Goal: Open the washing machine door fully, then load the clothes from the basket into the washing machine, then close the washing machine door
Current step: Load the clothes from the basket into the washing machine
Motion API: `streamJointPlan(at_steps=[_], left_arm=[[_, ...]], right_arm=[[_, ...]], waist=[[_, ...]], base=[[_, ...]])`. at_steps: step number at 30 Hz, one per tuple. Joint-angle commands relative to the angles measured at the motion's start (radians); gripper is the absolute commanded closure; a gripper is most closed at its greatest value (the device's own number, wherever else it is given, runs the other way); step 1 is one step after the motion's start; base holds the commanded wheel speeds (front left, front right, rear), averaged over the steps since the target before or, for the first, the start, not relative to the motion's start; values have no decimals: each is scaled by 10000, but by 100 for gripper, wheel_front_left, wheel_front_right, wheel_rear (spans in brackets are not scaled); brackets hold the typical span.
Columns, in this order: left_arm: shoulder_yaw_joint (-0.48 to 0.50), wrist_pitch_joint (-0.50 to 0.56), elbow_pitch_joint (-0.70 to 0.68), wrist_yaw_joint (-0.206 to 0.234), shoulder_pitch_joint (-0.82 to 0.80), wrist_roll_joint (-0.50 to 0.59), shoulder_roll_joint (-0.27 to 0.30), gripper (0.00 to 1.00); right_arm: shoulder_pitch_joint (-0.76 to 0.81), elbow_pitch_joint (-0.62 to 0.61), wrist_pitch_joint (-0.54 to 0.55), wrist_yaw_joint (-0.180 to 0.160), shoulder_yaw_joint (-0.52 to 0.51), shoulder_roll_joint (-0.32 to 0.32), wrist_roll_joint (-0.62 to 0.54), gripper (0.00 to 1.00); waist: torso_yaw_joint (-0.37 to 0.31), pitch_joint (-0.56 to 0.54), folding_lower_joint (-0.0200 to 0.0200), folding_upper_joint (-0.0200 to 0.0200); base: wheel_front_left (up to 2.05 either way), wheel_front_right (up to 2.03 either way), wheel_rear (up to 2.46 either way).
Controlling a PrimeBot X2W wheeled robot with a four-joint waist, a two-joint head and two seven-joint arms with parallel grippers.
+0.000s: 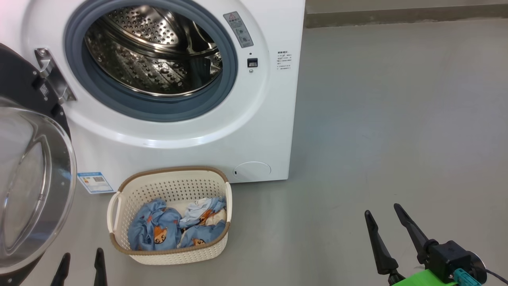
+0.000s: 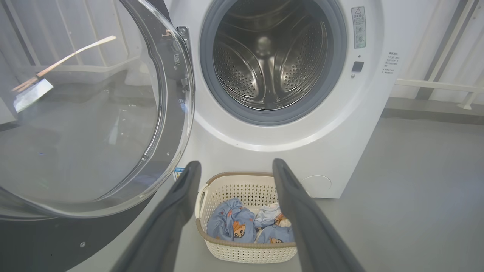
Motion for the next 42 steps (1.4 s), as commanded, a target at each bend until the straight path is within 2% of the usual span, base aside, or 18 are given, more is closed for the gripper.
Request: streamJointPlan(at_steps=[1, 23, 42], left_arm=[[345, -127, -238, -18, -530, 102, 148, 0], [373, -134, -138, 108, -666, 295, 159, 0], [372, -135, -141, -15, -727, 368, 134, 0]], right_arm=[[-91, -275, -120, 14, 294, -6, 19, 0], [-239, -162, -120, 14, 370, -5, 126, 0], [-246, -36, -120, 14, 292, -5, 164, 0]], waist=[[23, 18, 0, 0], [236, 181, 0, 0], [235, 85, 0, 0]], base=[[0, 0, 0], [0, 0, 0], [0, 0, 0]])
